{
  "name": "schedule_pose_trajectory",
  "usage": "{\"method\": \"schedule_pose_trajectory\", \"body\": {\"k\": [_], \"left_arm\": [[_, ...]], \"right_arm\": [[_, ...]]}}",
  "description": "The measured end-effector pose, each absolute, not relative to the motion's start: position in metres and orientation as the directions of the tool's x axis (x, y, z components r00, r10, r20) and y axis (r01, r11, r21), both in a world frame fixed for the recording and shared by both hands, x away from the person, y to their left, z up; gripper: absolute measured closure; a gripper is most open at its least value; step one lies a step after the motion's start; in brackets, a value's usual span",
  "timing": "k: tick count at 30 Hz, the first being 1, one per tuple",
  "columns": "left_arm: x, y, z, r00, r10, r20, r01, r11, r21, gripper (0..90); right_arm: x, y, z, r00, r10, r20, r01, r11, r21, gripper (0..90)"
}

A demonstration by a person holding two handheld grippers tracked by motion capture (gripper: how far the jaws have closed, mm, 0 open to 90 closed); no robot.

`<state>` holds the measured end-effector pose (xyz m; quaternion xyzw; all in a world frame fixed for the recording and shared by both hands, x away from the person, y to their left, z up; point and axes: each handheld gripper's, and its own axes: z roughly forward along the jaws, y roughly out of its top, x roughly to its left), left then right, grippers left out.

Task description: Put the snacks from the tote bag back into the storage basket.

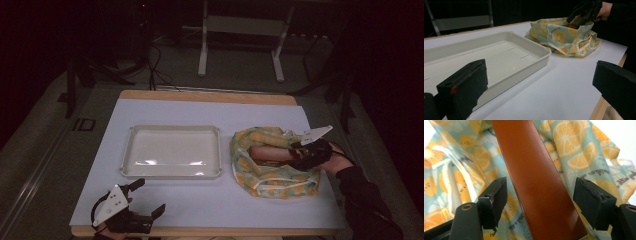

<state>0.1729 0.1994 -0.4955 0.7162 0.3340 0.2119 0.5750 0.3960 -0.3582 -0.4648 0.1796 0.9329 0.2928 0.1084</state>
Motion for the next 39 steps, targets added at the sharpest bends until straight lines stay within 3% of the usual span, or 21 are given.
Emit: {"method": "schedule_pose_trajectory", "body": {"k": [18, 26, 39], "left_arm": [[0.174, 0.199, -0.496, 0.693, 0.716, -0.087, 0.235, -0.11, 0.966, 0.1], [0.174, 0.199, -0.496, 0.693, 0.716, -0.087, 0.234, -0.11, 0.966, 0.1], [0.174, 0.199, -0.496, 0.692, 0.717, -0.086, 0.236, -0.111, 0.965, 0.1]], "right_arm": [[0.403, -0.354, -0.477, -0.933, 0.346, -0.103, 0.258, 0.838, 0.48, 31.4], [0.401, -0.355, -0.474, -0.942, 0.316, -0.109, 0.23, 0.85, 0.474, 40.9], [0.397, -0.36, -0.462, -0.946, 0.303, -0.113, 0.211, 0.843, 0.494, 42.4]]}}
